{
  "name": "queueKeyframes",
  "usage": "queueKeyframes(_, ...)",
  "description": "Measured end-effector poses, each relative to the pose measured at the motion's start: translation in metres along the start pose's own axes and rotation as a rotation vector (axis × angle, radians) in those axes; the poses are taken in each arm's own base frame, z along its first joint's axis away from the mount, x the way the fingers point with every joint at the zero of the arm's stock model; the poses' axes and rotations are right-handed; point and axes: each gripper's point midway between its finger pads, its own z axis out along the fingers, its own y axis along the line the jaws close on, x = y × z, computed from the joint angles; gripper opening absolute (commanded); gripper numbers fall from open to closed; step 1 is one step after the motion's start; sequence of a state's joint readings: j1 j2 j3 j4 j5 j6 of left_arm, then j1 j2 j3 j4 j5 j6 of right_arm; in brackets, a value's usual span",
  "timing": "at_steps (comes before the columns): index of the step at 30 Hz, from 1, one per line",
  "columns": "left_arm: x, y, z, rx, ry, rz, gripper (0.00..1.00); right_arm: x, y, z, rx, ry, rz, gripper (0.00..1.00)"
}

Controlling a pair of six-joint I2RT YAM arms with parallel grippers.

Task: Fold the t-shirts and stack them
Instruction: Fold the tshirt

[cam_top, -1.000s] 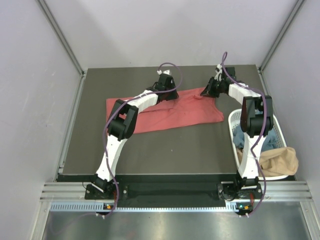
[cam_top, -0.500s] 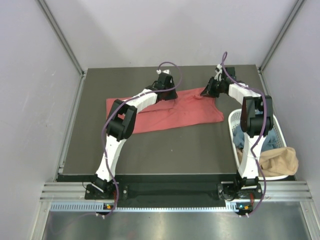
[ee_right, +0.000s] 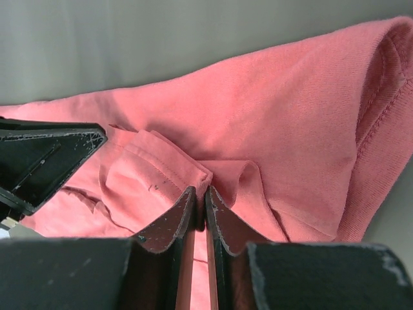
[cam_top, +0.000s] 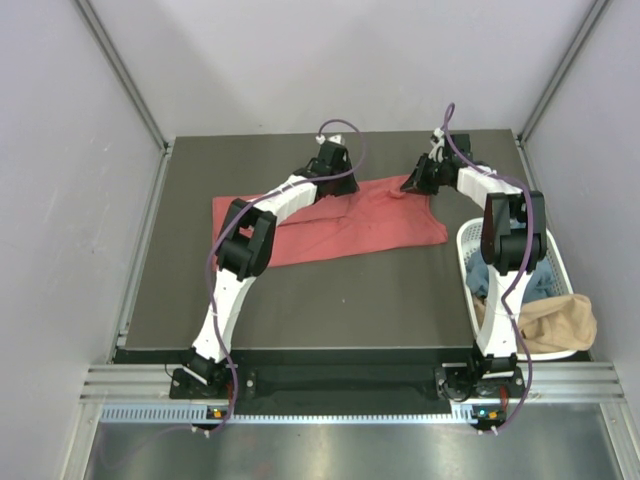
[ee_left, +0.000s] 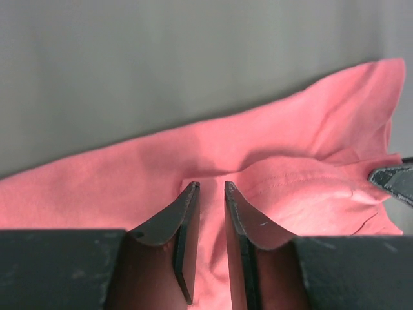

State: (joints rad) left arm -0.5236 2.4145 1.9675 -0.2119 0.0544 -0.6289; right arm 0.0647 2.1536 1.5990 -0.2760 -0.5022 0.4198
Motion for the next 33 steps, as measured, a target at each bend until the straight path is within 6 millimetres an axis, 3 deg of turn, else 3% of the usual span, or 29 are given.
queueKeyframes(11, 0.006, 0.013, 0.004, -0.061, 0.022, 0.007, 0.33, 0.0, 0.0, 0.0, -0.001, 0.0, 0.0, 0.12)
queueKeyframes(20, 0.008, 0.021, 0.004, -0.088, 0.016, 0.026, 0.33, 0.0, 0.001, 0.0, -0.007, 0.003, 0.001, 0.12)
queueKeyframes(23, 0.008, 0.02, 0.004, -0.087, 0.016, 0.023, 0.28, 0.0, 0.002, 0.0, -0.007, 0.002, 0.001, 0.12)
queueKeyframes(28, 0.009, 0.022, 0.004, -0.093, 0.02, 0.025, 0.03, 0.0, 0.002, 0.0, -0.008, 0.002, 0.001, 0.11)
queueKeyframes(33, 0.006, 0.024, 0.003, -0.107, 0.016, 0.04, 0.0, -0.011, 0.007, 0.0, -0.019, -0.017, -0.011, 0.1)
